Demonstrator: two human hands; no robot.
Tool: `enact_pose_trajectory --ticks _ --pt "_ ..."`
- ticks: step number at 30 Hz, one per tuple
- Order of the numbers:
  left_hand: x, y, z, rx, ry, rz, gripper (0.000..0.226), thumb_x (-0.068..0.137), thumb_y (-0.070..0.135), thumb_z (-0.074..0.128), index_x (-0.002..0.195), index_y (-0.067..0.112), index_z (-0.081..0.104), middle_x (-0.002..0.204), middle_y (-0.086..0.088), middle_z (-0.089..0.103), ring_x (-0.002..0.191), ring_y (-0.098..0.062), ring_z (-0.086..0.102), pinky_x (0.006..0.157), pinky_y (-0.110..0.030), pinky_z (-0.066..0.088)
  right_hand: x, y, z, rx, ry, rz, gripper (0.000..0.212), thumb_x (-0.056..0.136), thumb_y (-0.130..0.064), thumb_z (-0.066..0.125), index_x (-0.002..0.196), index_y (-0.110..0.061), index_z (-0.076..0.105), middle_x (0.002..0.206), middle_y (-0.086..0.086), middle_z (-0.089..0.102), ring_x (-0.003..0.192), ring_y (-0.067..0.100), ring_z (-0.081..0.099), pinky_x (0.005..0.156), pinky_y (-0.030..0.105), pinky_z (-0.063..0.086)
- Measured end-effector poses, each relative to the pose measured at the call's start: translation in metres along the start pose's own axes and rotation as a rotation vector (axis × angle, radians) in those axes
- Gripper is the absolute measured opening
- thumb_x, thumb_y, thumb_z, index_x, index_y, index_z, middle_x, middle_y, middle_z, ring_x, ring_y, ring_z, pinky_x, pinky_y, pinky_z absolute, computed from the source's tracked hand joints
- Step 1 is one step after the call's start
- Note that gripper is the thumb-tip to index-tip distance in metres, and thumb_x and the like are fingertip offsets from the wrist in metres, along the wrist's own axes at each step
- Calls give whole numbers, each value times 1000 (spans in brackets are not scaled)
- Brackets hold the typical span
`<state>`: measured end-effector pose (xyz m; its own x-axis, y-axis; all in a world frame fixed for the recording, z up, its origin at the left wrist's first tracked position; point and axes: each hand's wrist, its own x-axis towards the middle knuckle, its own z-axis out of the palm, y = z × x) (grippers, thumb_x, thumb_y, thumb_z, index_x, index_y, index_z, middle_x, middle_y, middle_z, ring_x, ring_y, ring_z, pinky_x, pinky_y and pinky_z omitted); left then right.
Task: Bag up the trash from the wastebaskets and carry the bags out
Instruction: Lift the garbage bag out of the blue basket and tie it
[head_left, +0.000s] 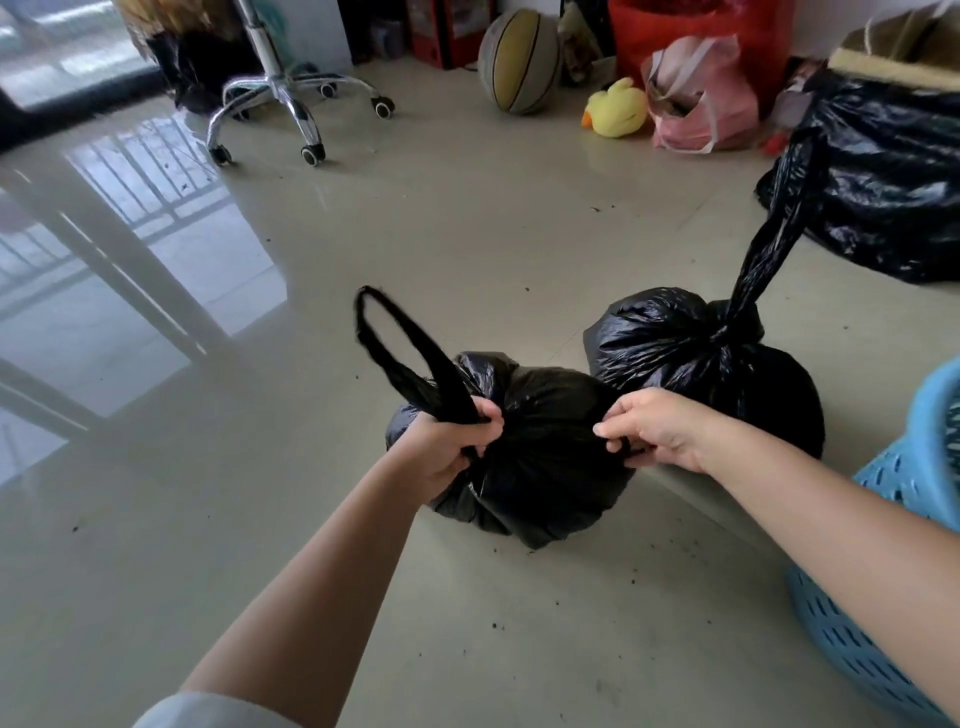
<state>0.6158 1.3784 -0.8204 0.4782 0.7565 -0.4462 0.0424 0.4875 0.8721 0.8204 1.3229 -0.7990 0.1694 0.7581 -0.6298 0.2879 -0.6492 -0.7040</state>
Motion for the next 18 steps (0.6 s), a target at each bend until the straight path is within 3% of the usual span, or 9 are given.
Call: enact_pose_trajectory --ticks 2,4,7,9,11,15,18 --pt "-2 0 -3 165 -53 -14 39 78 -20 51 59 13 54 48 9 59 40 1 51 43 -9 42 1 -2 -4 -290 200 -242 9 83 -7 58 76 -12 60 77 4 61 75 17 53 63 23 39" --pt "-3 2 -4 292 -107 -11 41 76 -23 52 56 12 51 49 11 62 46 3 57 50 -7 46 1 -10 -5 -452 307 -487 20 83 1 51 98 -4 64 102 11 64 91 17 53 73 18 36" --pt "-3 11 0 474 -168 39 43 73 -24 56 51 13 50 50 11 62 55 6 61 60 -6 48 1 -19 4 -517 143 -666 44 80 12 43 119 -3 56 131 12 54 118 18 48 87 0 25" --pt "-5 16 3 544 -207 58 43 72 -23 57 49 13 49 51 11 62 55 7 60 60 -5 47 3 -18 16 -566 -25 -659 54 80 12 41 129 -10 49 143 8 43 135 15 34 91 -6 11" --pt "-8 16 5 580 -228 66 42 72 -23 57 50 12 49 52 11 62 54 7 59 60 -4 46 7 -15 25 -630 -129 -584 60 80 9 41 134 -18 43 147 4 38 138 13 29 93 0 12" --pt "-12 11 7 511 -139 140 42 74 -23 57 51 11 49 52 10 63 57 1 60 65 -11 49 10 -10 35 -599 -167 -431 47 84 3 40 127 -13 51 137 6 51 125 17 45 98 18 30" --pt "-7 7 8 548 61 232 40 75 -16 60 54 16 50 63 0 56 68 -16 54 75 -30 44 10 -6 41 -556 -135 -409 35 86 -1 38 113 -9 60 119 13 63 105 21 54 79 22 35"
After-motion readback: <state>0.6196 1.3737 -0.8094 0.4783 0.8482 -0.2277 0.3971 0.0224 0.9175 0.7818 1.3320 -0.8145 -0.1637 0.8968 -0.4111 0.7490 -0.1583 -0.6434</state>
